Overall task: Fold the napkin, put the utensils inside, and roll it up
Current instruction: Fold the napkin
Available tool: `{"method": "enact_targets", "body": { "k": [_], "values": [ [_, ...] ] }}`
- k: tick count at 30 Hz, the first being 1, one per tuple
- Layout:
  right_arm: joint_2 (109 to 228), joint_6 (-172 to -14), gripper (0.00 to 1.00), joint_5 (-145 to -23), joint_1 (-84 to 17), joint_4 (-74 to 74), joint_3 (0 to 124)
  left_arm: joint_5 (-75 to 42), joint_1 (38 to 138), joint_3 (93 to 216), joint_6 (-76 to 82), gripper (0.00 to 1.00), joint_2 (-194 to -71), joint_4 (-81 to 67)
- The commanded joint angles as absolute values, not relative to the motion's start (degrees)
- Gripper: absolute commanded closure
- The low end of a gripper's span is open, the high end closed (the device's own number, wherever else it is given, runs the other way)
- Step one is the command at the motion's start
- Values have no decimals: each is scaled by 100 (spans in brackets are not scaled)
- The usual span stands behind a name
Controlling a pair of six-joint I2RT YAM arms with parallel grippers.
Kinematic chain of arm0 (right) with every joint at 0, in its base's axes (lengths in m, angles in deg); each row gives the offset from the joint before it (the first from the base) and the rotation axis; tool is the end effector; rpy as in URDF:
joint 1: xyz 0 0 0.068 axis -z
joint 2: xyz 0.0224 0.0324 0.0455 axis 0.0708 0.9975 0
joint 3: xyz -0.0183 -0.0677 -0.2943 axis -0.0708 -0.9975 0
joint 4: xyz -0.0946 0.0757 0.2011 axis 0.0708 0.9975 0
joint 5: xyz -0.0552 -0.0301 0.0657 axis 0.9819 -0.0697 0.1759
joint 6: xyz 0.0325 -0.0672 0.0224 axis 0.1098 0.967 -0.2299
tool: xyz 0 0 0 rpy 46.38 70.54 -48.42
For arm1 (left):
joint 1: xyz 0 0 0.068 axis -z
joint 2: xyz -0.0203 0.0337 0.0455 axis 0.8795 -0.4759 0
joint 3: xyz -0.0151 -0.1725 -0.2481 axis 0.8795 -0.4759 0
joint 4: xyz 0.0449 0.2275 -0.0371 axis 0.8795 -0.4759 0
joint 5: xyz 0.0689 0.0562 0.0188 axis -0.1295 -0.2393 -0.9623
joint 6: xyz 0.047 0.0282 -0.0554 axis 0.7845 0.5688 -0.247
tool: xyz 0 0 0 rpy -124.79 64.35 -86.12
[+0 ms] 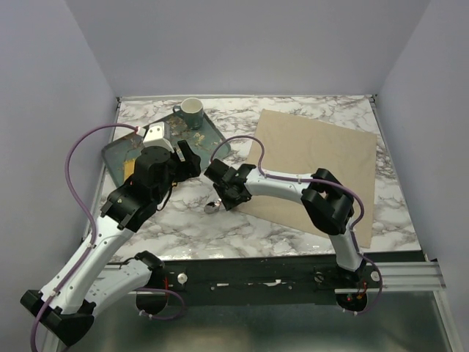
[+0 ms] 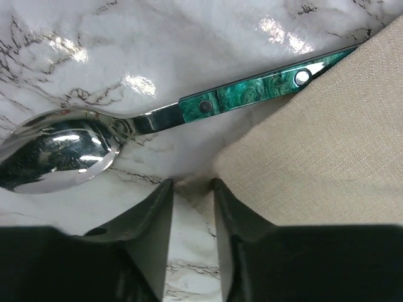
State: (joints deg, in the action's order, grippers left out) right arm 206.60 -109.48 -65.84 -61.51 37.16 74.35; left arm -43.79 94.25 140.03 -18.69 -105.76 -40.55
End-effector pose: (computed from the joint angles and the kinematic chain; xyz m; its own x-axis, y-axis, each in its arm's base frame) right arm 0.2413 0.3550 0.1789 -0.7770 -0.4915 -0.3933 -0.5279 0.8491 -0.0181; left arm 0.1423 -0.0655 0.3764 -0.4052 -0.3593 -0.8407 0.0397 0.9118 -0.4088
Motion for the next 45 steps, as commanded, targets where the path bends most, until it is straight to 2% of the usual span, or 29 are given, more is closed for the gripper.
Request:
{"method": "enact_targets", "body": {
  "k": [1, 5, 6, 7, 15, 21, 27, 31, 38, 45],
  "values": [
    [20876, -11111, 69, -6296, -6163, 3634, 7316, -4483, 9393, 14179, -1776, 16, -10437, -4132],
    [20508, -11120, 89, -6357, -6172, 3669, 7272, -4492, 9393, 14170, -1776, 16, -10446, -4088],
    [20419, -11129, 97, -6358, -6172, 3678, 7246, -4492, 9393, 14170, -1776, 16, -10464, -4070],
    [20305, -11137, 99, -6349, -6163, 3704, 7219, -4483, 9384, 14162, -1784, 16, -10464, -4053],
    [19654, -11129, 99, -6208, -6128, 3836, 7219, -4377, 9384, 14109, -1828, 16, -10534, -3956],
    [18987, -11164, 99, -6033, -5672, 3924, 6886, -4237, 9393, 14074, -1793, 16, -10560, -3912],
    [18082, -10883, 99, -5629, -4486, 3959, 6148, -3606, 9384, 13986, -1706, 6, -10683, -3702],
    [17712, -10471, 99, -5584, -3424, 3784, 5717, -3350, 9393, 14056, -1565, 5, -10859, -3675],
    [17667, -9925, 99, -5593, -2218, 3459, 5619, -3182, 9472, 14232, -1231, 5, -11298, -3719],
    [17913, -9494, 99, -5742, -1286, 3160, 5760, -3603, 9885, 14600, -888, 1, -11895, -3806]
  ]
}}
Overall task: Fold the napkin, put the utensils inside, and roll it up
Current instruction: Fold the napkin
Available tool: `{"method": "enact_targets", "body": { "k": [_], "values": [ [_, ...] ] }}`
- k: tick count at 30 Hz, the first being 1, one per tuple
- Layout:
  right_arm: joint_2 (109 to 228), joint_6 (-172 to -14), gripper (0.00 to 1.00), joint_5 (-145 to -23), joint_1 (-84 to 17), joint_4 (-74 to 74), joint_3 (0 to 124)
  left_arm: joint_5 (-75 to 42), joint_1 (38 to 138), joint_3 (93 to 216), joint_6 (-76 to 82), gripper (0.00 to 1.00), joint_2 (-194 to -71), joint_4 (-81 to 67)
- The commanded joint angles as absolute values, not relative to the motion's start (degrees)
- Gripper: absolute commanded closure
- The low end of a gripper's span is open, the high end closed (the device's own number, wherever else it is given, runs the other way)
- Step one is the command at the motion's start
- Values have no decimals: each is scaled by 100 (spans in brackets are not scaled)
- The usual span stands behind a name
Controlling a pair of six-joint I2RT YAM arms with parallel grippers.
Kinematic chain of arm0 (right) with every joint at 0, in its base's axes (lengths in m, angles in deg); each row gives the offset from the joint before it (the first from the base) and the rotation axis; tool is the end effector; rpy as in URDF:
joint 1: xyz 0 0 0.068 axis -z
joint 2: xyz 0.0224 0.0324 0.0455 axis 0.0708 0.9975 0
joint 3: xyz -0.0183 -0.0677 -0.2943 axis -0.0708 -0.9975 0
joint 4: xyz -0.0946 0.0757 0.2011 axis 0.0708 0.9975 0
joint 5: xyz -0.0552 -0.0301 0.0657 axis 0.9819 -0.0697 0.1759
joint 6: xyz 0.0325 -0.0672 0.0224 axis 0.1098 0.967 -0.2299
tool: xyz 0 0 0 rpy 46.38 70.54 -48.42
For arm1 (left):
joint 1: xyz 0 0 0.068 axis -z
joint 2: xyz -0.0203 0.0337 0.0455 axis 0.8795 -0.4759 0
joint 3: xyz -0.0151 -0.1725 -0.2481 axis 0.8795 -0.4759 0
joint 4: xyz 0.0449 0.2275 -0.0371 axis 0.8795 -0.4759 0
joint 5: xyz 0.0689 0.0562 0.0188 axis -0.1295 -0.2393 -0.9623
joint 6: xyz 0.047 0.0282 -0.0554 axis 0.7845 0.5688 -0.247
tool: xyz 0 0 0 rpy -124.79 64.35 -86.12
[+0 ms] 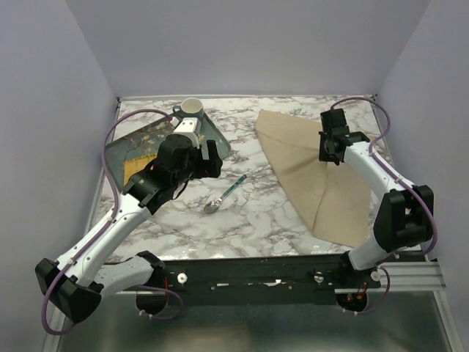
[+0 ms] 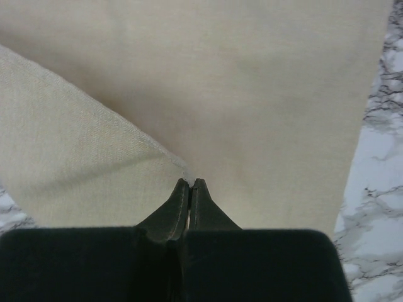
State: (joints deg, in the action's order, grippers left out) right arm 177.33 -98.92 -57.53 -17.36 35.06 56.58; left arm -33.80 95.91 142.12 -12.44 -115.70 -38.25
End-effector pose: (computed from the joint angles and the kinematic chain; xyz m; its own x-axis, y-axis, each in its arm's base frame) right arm 0.3172 0.0527 0.2779 -0.7924 0.0289 -0.6093 0.1406 0.9806 -0.1363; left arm 0.1744 -0.1064 0.3648 -0.5427 -0.1761 -0.8213 0.2185 0.9145 -0.3405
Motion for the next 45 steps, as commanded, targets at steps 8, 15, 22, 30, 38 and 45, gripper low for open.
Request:
{"method": "enact_targets", "body": {
  "k": [8, 15, 22, 30, 38, 45],
  "values": [
    [18502, -9108, 99, -5962, -503, 2931, 6435, -3806, 9999, 14706, -730, 1, -12265, -3806],
    [19284, -9046, 99, -6023, -125, 2913, 7086, -3911, 10139, 14829, -651, 1, -12582, -3798],
    [19724, -8949, 99, -5857, 68, 2905, 7438, -4140, 10236, 14856, -537, 1, -12714, -3789],
    [20128, -8905, 97, -5856, 271, 2904, 7895, -4166, 10289, 14873, -493, 1, -12775, -3798],
    [20532, -8905, 97, -5874, 490, 2905, 8212, -4193, 10289, 14909, -466, 1, -12837, -3815],
    [20804, -8887, 96, -5865, 666, 2913, 8572, -4193, 10281, 14917, -466, 1, -12898, -3798]
  ]
}}
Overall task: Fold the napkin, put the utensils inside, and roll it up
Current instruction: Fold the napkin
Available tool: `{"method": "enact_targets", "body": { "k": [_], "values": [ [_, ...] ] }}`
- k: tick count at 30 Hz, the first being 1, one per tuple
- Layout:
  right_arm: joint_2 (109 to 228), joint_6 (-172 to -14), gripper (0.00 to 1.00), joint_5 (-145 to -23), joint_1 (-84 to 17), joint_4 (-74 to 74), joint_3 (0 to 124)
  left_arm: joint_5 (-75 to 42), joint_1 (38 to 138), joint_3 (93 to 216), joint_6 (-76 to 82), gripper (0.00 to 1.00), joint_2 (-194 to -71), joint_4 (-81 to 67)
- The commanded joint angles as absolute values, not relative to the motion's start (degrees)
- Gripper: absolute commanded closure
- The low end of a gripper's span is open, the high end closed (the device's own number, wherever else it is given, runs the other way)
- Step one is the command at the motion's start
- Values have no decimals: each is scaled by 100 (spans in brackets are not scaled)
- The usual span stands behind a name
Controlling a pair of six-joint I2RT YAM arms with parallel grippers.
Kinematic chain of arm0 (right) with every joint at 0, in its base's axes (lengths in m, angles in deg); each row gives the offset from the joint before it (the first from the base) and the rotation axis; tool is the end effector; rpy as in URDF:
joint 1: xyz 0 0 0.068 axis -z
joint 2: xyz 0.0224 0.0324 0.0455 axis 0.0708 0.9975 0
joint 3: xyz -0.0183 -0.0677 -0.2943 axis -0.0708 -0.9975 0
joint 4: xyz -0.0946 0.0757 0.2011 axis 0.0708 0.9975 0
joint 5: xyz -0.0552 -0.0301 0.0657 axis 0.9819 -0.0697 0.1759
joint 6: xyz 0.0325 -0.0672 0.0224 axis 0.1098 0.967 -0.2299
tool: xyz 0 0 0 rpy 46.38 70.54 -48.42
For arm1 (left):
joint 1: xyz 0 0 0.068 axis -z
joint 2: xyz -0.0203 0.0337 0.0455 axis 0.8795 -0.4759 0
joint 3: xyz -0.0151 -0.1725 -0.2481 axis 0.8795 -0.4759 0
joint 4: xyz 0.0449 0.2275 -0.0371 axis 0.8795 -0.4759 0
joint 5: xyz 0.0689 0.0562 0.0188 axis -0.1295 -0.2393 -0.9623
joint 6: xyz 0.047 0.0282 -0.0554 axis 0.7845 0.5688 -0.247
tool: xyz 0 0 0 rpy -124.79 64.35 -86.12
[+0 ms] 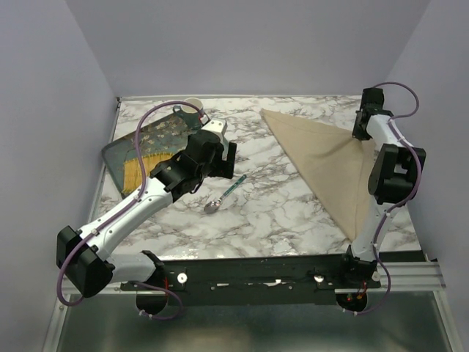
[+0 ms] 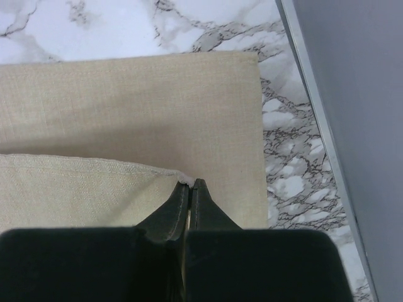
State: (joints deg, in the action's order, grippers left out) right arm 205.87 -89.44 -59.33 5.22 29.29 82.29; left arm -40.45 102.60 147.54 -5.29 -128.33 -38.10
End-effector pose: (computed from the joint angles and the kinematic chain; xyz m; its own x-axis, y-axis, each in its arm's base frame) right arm 0.4573 -0.0947 0.2348 -0.7647 0.1820 -0.6182 0.3761 0.9050 -0.1989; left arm 0.2071 -0.1563 0.3512 -0.5625 0.0518 -0.8252 0.2892 0.9473 -0.1377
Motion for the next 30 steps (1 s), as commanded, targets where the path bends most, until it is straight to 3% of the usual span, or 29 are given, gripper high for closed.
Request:
{"method": "enact_targets", "body": {
  "k": [1, 30],
  "values": [
    [20831, -8879, 96, -5865, 684, 2913, 8607, -4193, 10280, 14918, -457, 1, -12907, -3798],
    [21746, -8466, 94, -5918, 947, 2957, 9654, -4079, 10184, 14891, -475, 1, -12969, -3771]
  ]
}}
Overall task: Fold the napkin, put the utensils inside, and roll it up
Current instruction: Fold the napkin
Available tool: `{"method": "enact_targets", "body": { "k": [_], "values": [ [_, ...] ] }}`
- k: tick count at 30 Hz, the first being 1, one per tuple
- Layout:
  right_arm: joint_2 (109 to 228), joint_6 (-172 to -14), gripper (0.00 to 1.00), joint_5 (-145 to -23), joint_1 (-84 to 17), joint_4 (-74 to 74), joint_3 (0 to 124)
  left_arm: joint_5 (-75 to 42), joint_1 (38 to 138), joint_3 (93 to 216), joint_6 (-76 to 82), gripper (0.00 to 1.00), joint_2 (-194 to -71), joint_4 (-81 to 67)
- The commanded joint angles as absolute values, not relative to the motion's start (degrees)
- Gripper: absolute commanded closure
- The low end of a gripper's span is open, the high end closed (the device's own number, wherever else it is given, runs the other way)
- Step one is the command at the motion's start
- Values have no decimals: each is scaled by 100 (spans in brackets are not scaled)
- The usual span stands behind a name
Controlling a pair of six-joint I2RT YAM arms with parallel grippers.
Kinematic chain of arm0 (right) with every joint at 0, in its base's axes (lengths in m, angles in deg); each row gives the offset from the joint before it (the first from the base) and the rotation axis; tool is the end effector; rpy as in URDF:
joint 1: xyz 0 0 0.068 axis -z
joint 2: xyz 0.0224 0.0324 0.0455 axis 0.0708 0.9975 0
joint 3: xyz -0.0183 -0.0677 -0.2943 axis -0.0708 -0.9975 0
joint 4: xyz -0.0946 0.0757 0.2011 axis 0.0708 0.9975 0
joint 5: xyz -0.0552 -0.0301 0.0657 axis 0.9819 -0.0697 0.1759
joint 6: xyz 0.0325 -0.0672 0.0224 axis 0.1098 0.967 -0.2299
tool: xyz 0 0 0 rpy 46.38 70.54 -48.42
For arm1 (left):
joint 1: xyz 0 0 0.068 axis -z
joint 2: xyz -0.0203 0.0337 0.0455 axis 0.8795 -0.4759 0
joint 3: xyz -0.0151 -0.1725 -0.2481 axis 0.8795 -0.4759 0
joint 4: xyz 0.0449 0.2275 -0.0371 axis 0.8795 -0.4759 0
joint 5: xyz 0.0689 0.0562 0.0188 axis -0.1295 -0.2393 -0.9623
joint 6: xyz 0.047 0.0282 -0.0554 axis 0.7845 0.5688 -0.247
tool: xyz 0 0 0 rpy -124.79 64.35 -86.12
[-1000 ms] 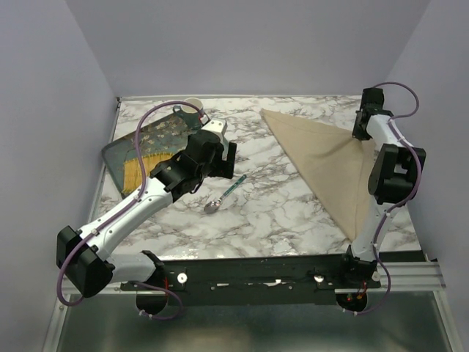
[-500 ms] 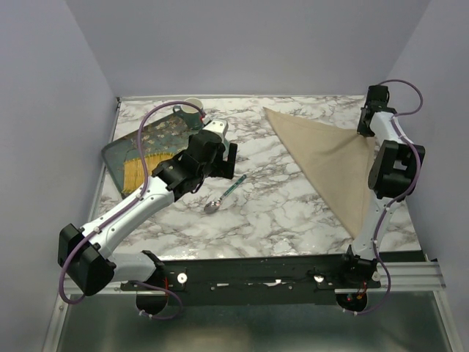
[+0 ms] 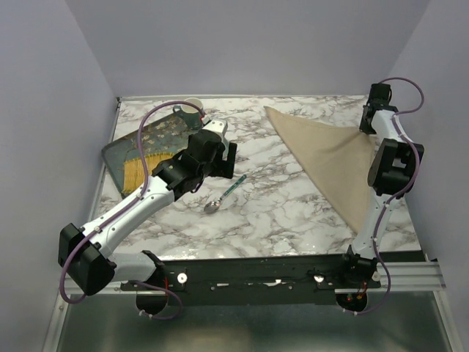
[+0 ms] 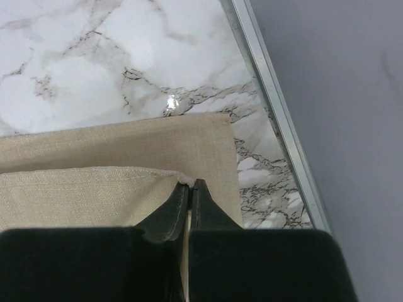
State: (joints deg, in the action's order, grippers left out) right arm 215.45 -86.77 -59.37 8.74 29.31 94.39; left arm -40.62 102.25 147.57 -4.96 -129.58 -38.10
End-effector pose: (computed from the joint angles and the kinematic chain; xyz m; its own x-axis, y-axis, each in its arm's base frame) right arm 0.4963 -0.1329 0.2213 -0.7447 0.1813 -0.6423 0.4046 0.8880 -0.2185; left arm 0.2120 -0.1582 0.3462 -0.5737 0.0649 -0.8165 0.2824 0.9514 -0.1228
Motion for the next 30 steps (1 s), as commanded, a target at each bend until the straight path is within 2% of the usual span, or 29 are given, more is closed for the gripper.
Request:
{"method": "enact_targets", "body": {
  "k": [1, 24, 30],
  "values": [
    [21763, -8466, 93, -5901, 947, 2957, 9671, -4070, 10175, 14882, -475, 1, -12977, -3771],
    [22106, -8457, 91, -5558, 1027, 3080, 10198, -4078, 10175, 14838, -457, 1, -12969, -3771],
    [22255, -8439, 88, -5690, 1027, 3133, 10321, -4061, 10175, 14838, -466, 1, -12960, -3763]
  ]
}}
